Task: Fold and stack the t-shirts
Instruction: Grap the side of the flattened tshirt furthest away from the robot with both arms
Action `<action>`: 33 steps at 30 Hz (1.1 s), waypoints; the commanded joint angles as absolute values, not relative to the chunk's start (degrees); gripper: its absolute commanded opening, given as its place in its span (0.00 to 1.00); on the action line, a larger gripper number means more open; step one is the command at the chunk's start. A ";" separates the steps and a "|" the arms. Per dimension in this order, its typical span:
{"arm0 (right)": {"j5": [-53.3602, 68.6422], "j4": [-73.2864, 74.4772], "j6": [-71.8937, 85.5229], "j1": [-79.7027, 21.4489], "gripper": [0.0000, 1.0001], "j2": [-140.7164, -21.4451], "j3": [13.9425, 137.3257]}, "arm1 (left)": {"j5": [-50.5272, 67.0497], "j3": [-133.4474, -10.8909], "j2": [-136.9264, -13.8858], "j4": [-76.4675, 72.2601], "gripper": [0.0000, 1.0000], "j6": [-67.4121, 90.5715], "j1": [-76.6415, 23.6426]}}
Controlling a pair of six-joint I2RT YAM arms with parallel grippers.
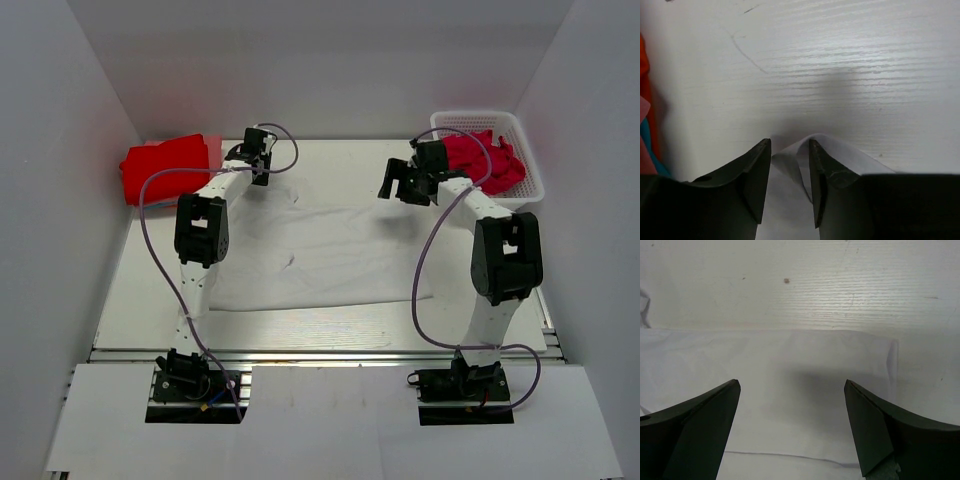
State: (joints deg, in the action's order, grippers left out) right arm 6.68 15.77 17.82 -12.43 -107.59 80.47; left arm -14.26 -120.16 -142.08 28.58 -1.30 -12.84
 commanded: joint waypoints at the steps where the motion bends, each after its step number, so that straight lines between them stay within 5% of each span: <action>1: 2.30 14.41 18.37 -12.04 0.90 -109.51 84.02 | -10.73 -119.98 -140.27 27.60 0.45 -1.14 -12.48; 7: -7.71 16.51 18.72 -12.13 0.90 -115.83 89.72 | -10.02 -117.77 -137.82 25.84 0.00 0.52 -12.48; 14: -14.59 17.93 20.12 -12.04 0.89 -121.90 94.31 | -9.49 -117.25 -136.59 24.79 0.00 1.05 -12.48; 18: -14.59 18.28 21.09 -11.60 0.66 -123.66 94.92 | -9.49 -115.75 -135.44 23.73 0.00 1.67 -12.48; 23: -16.61 18.98 22.76 -11.60 0.52 -124.01 94.84 | -8.44 -110.93 -131.05 21.10 0.00 2.20 -12.48; 27: -17.58 18.81 22.76 -11.60 0.03 -123.31 94.66 | -7.92 -107.41 -127.63 20.39 0.00 2.72 -12.48; 33: -17.05 16.27 22.24 -11.86 0.00 -119.09 90.36 | -7.91 -97.49 -119.37 19.34 0.00 3.34 -12.48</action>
